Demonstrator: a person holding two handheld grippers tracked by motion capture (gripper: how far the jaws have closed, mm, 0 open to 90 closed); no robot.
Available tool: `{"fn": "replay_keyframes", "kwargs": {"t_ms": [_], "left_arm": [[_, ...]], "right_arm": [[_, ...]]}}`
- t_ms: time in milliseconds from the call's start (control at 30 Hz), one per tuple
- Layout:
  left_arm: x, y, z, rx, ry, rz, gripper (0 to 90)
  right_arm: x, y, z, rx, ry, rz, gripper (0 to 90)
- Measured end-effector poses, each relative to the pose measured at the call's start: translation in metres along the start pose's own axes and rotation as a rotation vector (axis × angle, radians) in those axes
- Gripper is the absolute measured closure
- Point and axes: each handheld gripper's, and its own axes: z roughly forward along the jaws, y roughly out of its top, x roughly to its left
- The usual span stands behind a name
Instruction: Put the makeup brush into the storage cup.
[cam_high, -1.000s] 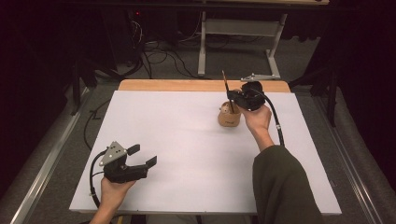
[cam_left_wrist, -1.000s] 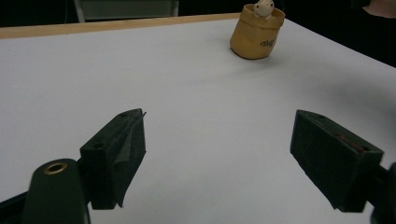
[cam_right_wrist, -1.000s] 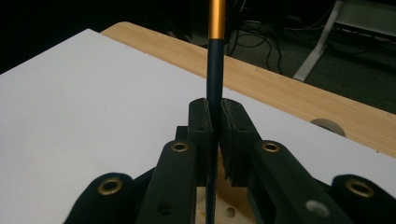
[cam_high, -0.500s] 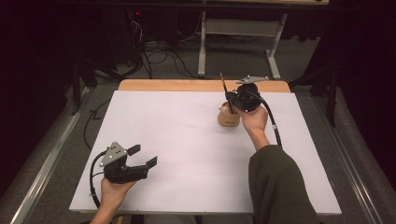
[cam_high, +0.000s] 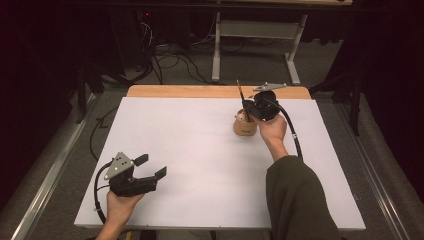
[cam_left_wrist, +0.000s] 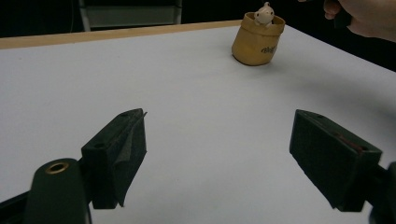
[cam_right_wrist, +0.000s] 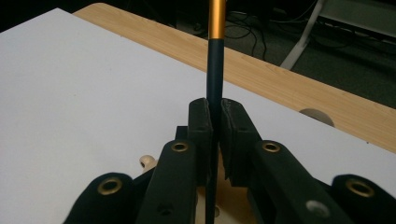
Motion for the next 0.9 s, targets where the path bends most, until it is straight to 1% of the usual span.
{"fn": "replay_keyframes", "kwargs": {"t_ms": [100,133,333,467,600,767,900], "left_arm": [[-0.0008,0.0,0.0008,0.004,-0.001,0.006,19.1],[-0.001,-0.0001,0.0009,0.003,-0.001,0.005,19.1],[-0.0005,-0.0003,0.0012,0.005,-0.001,0.001,19.2],[-0.0007,-0.0004,0.0008,0.003,0.004,0.002,19.1],[0.0003,-0.0003,0.0002,-0.003,0.012,-0.007,18.9],[-0.0004,0.0,0.0014,0.0,0.011,-0.003,18.7],[0.0001,-0.0004,0.0004,-0.001,0.016,-0.003,18.7]], "right_arm": [[-0.0004,-0.0005,0.0007,0.005,0.0,0.003,85.2],[-0.001,-0.0008,0.0007,0.01,-0.002,-0.001,85.1],[-0.0029,-0.0022,0.0021,0.03,-0.002,0.012,85.1],[-0.0026,-0.003,0.004,0.047,-0.005,0.008,85.1],[-0.0025,-0.0039,0.0048,0.058,-0.005,-0.001,85.1],[-0.0011,-0.0039,0.006,0.061,-0.006,0.002,85.1],[-0.0012,-0.0051,0.007,0.078,-0.011,0.003,84.9]]}}
